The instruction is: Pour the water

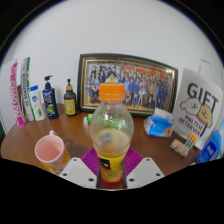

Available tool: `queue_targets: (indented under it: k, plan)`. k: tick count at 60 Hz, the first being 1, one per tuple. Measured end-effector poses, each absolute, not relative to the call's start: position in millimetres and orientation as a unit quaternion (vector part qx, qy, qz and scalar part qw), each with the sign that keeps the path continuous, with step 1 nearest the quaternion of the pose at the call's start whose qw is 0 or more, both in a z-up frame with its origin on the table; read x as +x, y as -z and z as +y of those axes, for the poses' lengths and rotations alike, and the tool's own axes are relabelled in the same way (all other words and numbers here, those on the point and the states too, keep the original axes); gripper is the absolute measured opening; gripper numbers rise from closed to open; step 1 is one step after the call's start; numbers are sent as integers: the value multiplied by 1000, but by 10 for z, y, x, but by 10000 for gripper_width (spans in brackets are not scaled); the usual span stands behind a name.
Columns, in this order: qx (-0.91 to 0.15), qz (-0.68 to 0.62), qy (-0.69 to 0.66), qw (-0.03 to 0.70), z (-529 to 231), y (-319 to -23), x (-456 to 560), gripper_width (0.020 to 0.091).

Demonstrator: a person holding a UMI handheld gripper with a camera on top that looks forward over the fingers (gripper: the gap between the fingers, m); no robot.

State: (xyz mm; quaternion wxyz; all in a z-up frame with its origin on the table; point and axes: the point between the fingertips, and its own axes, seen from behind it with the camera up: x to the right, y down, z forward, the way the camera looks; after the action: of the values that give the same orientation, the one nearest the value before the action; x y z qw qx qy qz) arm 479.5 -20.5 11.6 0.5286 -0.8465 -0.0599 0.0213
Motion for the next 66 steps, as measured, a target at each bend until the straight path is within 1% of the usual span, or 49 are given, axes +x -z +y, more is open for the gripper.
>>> queue_targets:
  k: [5,6,12,15,18,22,27,29,32,36,44,49,56,60,66]
  plan:
    - [-854,-35,-42,517,-221,111,4811,284]
    - [-855,-32,-45,515,-224,151,4817,303]
    - [-839,-24,-51,541,-236,126,4812,308]
    - [-835,-26,-49,548,-248,122,4807,347]
    - [-833,-26,-46,551,-256,117,4808,408]
    - [-843,-27,-39,535,-272,189,4818,544]
    - [-866,-22,-43,497,-376,313,4797,865]
    - [-873,-15,-41,486,-437,322,4815,832]
    - [-880,-6,-33,474,-543,286,4843,860]
    - [-885,-2,-19,466,-717,165,4855,860]
    - [-890,9,3,456,-1206,-232,4744,859]
    - [-898,20,20,439,-1612,-486,4665,857]
    - [-899,25,43,436,-2164,-848,4454,857]
    - [-898,21,49,436,-2426,-1001,4344,854]
    - [-899,25,61,433,-2733,-1127,4155,855]
